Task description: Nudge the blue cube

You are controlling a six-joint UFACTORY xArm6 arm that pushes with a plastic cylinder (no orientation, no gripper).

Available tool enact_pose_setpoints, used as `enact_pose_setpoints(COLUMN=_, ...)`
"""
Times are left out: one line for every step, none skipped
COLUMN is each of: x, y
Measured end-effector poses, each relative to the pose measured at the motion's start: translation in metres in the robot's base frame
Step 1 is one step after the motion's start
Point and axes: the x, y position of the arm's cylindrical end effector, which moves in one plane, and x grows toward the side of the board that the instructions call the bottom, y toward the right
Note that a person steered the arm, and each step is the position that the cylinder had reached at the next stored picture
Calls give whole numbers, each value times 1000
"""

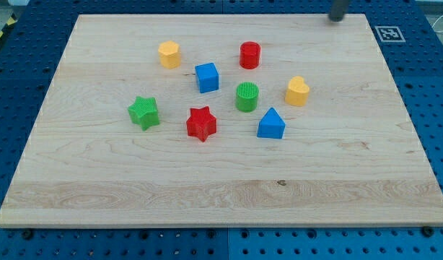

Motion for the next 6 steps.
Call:
enact_pose_setpoints(x=6, y=-69)
enact_pose_setpoints(x=19, y=-153)
enact_pose_setpoints(x=44, y=-228)
enact_pose_setpoints(x=113, y=-238)
enact_pose_setpoints(x=146, y=-218)
enact_pose_setpoints(x=129, y=-217)
